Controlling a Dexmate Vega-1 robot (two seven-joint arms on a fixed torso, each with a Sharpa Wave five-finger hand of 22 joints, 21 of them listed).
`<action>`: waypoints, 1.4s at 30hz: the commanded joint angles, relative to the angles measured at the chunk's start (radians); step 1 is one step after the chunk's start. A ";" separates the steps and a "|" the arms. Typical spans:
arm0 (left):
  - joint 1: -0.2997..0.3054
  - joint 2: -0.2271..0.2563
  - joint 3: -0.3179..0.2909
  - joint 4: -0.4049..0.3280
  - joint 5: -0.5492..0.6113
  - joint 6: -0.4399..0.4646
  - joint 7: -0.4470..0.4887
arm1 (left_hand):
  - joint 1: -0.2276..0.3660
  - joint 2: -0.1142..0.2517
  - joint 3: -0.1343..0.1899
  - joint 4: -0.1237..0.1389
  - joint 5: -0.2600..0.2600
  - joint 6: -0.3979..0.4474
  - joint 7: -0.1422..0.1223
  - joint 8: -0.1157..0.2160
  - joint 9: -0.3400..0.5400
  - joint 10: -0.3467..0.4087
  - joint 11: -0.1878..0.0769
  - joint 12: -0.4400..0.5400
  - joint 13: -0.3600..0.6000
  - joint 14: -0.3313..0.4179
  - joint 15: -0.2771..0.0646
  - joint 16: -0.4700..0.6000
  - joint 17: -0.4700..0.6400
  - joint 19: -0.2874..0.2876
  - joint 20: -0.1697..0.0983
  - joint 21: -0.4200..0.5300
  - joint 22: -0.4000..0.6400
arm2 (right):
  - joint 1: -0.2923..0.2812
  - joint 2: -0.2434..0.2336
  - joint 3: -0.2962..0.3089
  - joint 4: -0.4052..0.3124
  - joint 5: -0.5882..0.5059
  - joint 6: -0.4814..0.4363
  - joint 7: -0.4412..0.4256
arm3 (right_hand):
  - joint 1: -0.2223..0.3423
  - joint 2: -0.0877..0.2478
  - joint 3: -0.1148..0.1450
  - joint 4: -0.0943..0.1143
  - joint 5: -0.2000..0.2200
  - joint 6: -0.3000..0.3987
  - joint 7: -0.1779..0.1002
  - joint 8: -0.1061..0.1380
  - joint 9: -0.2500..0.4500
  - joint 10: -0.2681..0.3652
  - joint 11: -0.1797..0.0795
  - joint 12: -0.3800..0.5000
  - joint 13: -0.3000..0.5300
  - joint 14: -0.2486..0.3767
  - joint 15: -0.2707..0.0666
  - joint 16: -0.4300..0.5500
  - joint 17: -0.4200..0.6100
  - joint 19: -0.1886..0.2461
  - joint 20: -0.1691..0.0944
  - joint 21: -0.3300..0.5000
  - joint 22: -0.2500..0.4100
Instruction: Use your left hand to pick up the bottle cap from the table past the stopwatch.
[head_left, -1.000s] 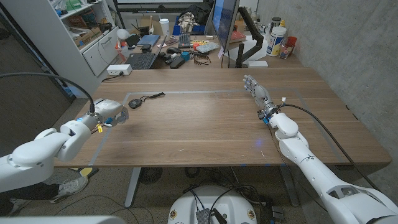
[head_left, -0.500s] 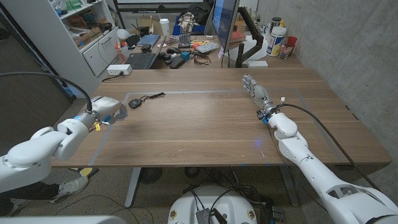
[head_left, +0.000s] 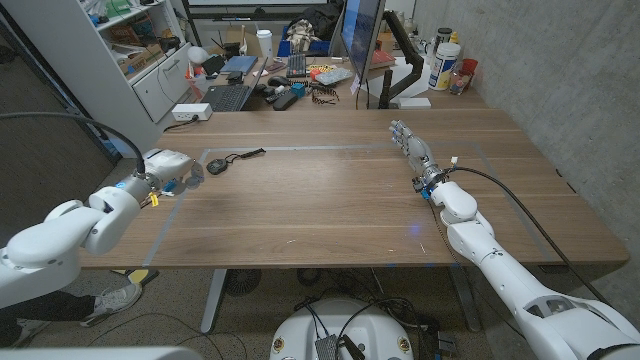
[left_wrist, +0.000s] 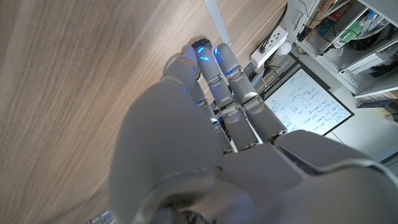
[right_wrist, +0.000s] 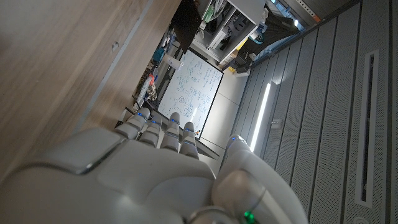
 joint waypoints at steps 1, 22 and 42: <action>0.002 -0.039 -0.032 -0.015 0.033 -0.023 -0.003 | 0.001 0.013 0.003 0.008 0.009 0.060 0.052 0.008 0.006 0.074 -0.036 0.058 0.125 0.012 -0.079 -0.001 0.005 -0.004 -0.082 0.008 0.004 | -0.004 -0.005 -0.004 -0.005 -0.003 0.008 -0.010 | -0.011 0.005 0.001 0.001 0.004 -0.002 -0.005 0.002 0.004 0.001 0.007 -0.003 0.006 -0.002 0.009 -0.001 0.002 0.000 -0.005 -0.002 0.004; 0.018 -0.118 -0.106 -0.038 0.072 -0.087 -0.001 | 0.001 0.018 0.001 0.012 0.010 0.075 0.058 0.010 0.001 0.084 -0.032 0.061 0.141 0.022 -0.079 0.001 0.025 -0.003 -0.084 0.031 0.007 | -0.033 -0.012 -0.011 -0.045 -0.001 0.003 -0.039 | -0.013 0.003 -0.002 0.002 0.005 -0.003 -0.004 0.002 0.004 0.002 0.007 -0.003 0.006 -0.001 0.009 -0.001 0.002 -0.002 -0.007 -0.002 0.003; 0.030 -0.215 -0.176 -0.070 0.100 -0.148 0.021 | 0.000 0.023 0.001 0.015 0.011 0.087 0.059 0.008 -0.007 0.103 -0.031 0.058 0.147 0.041 -0.079 0.006 0.045 -0.002 -0.086 0.057 0.009 | -0.035 0.000 -0.026 -0.031 0.008 0.013 -0.040 | -0.015 0.001 -0.003 0.002 0.007 -0.003 -0.005 0.002 0.004 0.001 0.006 -0.003 0.006 -0.002 0.008 -0.001 0.002 -0.002 -0.007 -0.002 0.003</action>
